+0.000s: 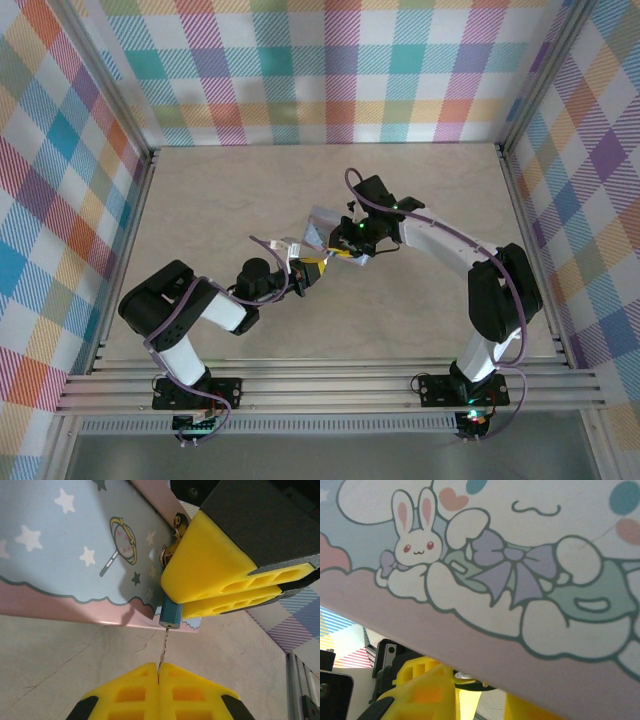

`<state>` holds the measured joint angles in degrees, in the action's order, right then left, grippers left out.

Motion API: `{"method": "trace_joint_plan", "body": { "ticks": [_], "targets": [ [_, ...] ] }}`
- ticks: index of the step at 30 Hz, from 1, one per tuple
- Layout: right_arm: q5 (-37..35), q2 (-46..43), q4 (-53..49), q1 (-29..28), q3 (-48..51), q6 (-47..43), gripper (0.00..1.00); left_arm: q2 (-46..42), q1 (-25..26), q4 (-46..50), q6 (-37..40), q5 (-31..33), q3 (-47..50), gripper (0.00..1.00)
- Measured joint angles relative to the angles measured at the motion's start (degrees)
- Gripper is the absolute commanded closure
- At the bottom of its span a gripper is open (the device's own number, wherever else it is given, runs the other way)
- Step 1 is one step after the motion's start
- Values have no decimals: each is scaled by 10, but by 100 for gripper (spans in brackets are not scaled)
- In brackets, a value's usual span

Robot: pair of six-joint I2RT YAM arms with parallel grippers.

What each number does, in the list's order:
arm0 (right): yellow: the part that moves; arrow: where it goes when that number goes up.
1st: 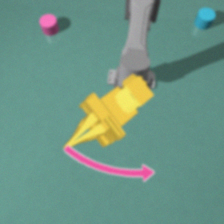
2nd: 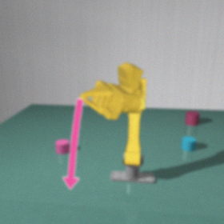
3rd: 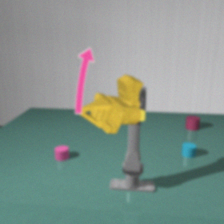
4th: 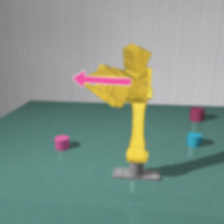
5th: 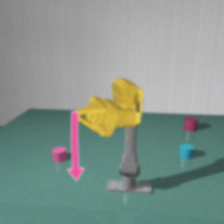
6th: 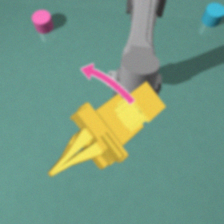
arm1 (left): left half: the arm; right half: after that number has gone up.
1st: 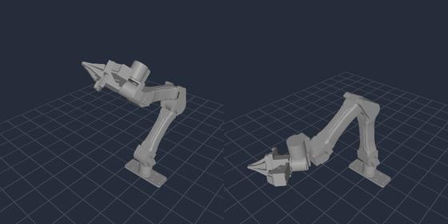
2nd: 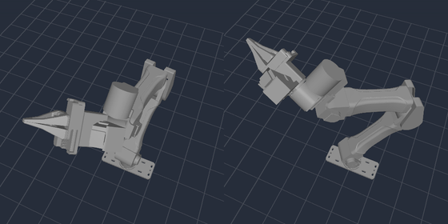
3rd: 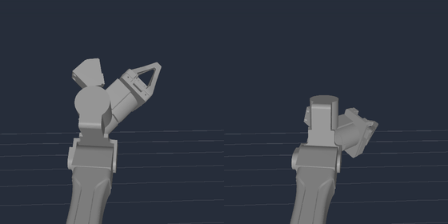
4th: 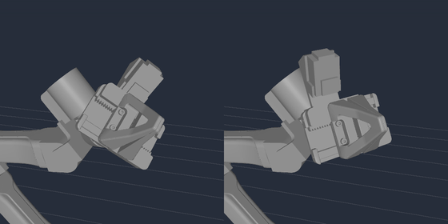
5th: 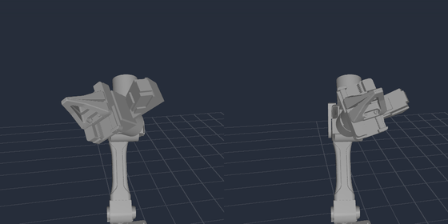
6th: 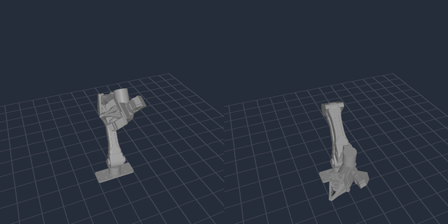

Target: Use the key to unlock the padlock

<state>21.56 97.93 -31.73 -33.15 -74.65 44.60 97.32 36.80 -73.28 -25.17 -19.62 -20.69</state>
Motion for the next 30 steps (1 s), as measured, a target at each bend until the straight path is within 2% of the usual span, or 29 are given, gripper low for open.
{"method": "trace_joint_plan", "body": {
  "ticks": [30],
  "targets": [
    [15,0,11,6,7,0,100,8,10,-4,-3,3,-10,100]
  ]
}}
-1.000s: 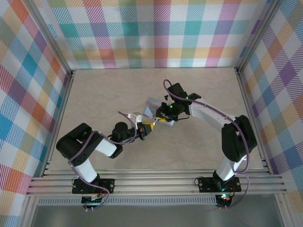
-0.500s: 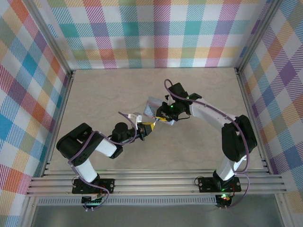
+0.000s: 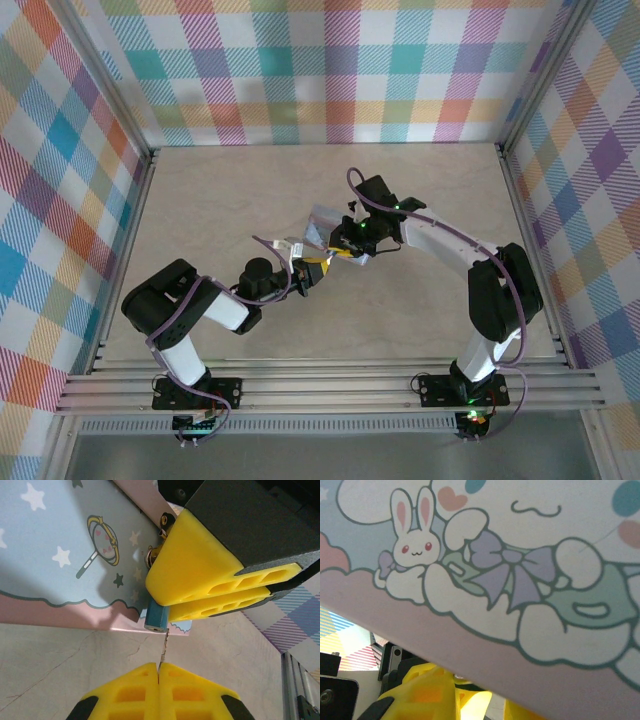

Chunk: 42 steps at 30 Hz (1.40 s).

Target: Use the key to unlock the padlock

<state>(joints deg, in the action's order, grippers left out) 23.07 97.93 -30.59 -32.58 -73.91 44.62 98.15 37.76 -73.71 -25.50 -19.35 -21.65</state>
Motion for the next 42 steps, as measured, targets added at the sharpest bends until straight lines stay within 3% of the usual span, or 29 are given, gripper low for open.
{"method": "trace_joint_plan", "body": {
  "ticks": [42],
  "targets": [
    [25,0,15,4,11,11,100,-1,0,-1,9,19,4,100]
  ]
}}
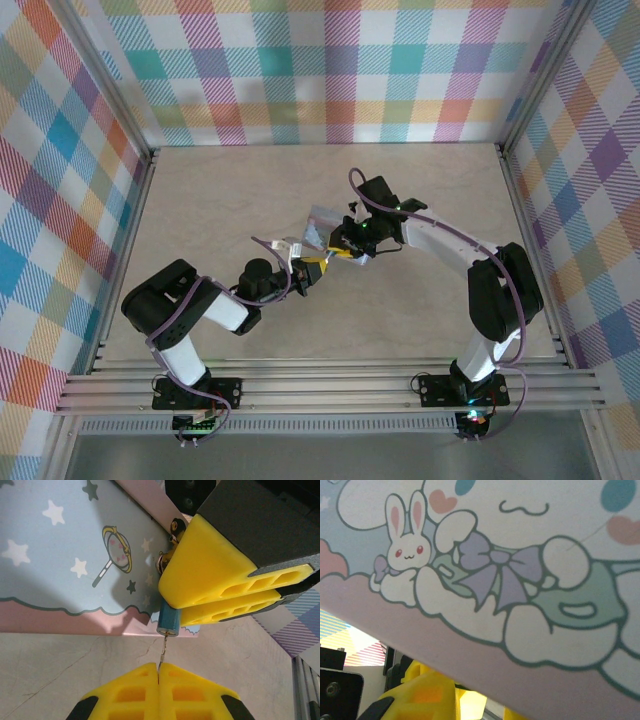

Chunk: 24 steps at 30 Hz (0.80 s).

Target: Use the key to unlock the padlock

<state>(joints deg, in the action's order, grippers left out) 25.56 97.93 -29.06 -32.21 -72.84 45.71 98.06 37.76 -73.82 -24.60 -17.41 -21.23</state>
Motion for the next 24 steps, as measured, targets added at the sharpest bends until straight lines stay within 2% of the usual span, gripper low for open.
{"method": "trace_joint_plan", "body": {
  "ticks": [24],
  "targets": [
    [-4,0,5,9,0,5,100,0,30,23,6,57,-19,100]
  ]
}}
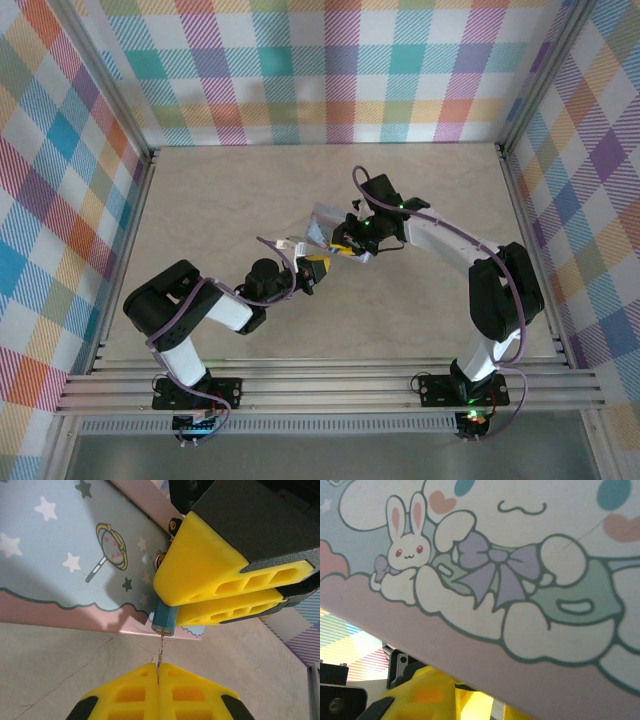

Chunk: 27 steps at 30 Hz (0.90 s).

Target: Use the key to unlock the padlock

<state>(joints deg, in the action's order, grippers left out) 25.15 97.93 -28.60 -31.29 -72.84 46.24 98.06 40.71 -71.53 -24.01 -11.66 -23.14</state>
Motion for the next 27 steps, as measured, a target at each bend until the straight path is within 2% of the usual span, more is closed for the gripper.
{"method": "trace_joint_plan", "body": {
  "ticks": [7,18,27],
  "targets": [
    [-1,0,0,0,3,0,100,-21,2,29,3,2,-1,100],
    [9,0,1,-1,9,3,100,-90,29,158,63,51,-14,100],
    [10,0,17,2,25,18,100,-57,30,127,53,50,-15,100]
  ]
}}
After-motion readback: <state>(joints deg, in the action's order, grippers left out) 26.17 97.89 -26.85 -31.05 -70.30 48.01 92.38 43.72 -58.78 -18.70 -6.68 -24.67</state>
